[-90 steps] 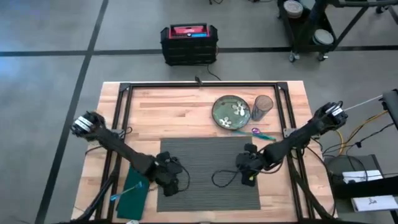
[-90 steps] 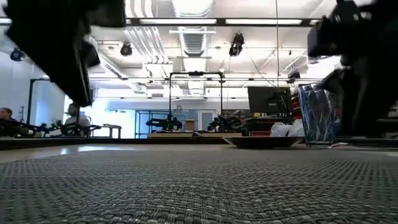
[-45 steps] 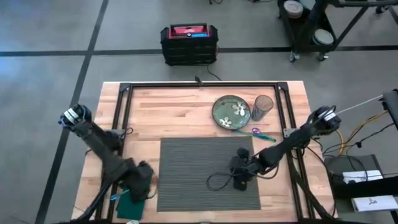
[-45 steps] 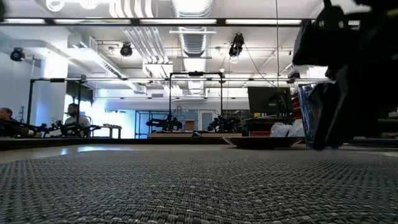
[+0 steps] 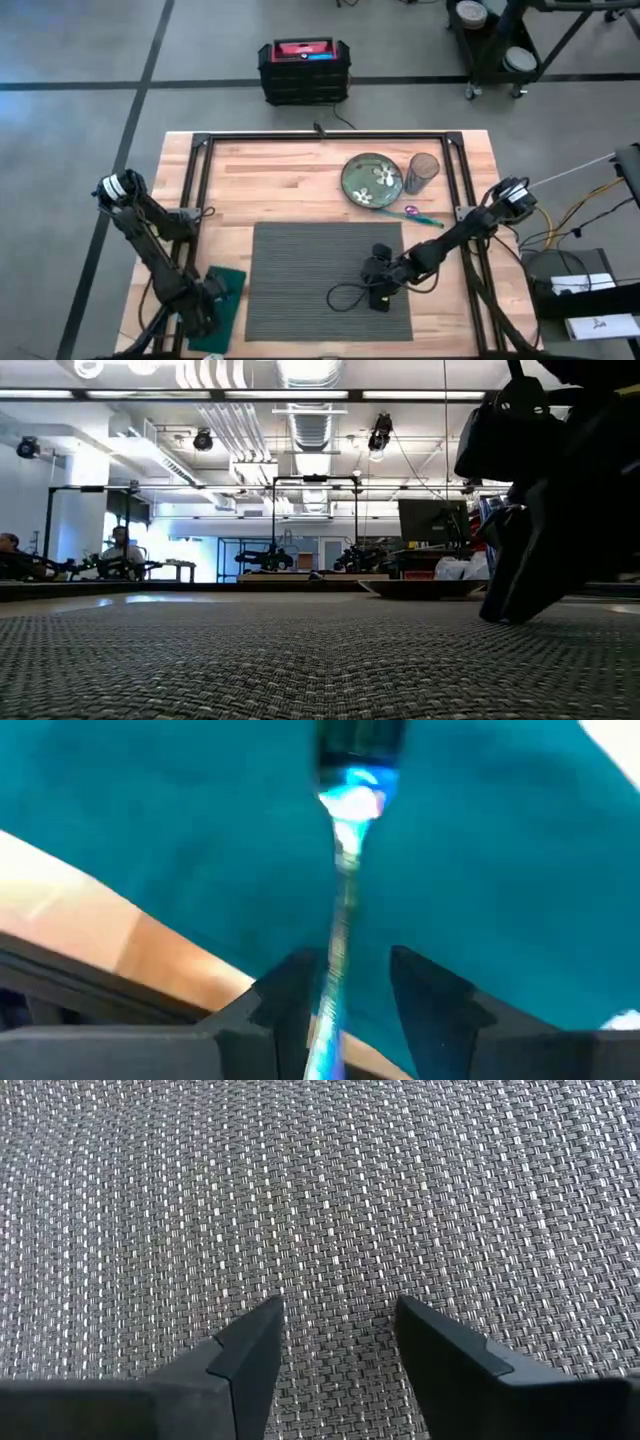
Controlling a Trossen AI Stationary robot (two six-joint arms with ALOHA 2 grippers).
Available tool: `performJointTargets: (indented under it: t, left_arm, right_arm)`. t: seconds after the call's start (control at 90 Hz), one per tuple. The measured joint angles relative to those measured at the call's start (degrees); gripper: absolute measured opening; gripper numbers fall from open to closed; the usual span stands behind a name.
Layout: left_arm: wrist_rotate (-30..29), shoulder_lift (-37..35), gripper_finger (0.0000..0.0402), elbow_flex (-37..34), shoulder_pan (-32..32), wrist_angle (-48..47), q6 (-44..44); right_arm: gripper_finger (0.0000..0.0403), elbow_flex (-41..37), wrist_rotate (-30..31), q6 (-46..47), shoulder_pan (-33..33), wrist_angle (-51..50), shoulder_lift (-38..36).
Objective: Set table place
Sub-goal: Put the green napkin and the iridescent blue fork on the place mat
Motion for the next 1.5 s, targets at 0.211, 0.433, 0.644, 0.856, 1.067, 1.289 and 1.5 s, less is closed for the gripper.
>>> performJointTargets:
  t: [0.211, 0.433, 0.644, 0.856, 1.067, 1.289, 1.5]
  left_arm:
    - [0.0, 0.0, 0.0115, -0.8, 0.0, 2.9, -0.2]
    - [0.2, -0.1, 0.0063, -0.5, 0.0, 2.8, -0.7]
    - [1.9, -0.7, 0.001, 0.3, 0.0, 2.0, -2.2]
    - [0.1, -2.9, 0.0003, 6.5, 0.0, -4.7, -9.1]
    - [-14.7, -2.3, 0.0001, 9.4, -1.0, -5.2, -30.3]
    - [-11.1, 3.3, 0.0001, 9.4, -0.6, -4.7, -33.6]
    - [-8.5, 6.9, 0.0, 9.4, 0.5, -4.6, -34.3]
  right_arm:
    - [0.018, 0.0, 0.3, 0.0, 0.0, -0.1, 0.1]
    - [0.0176, 0.0, 0.6, -1.5, -0.1, -0.1, 0.1]
    - [0.0167, 0.0, 0.7, -1.5, -0.1, -0.2, 0.1]
    - [0.016, 0.0, 0.8, -1.5, -0.1, -0.3, 0.1]
    - [0.0155, 0.0, 0.8, -0.8, -0.1, -0.2, 0.1]
    - [0.0164, 0.0, 0.8, 1.1, -0.1, -0.1, 0.1]
    - [0.016, 0.0, 0.7, 1.1, -0.1, -0.2, 0.1]
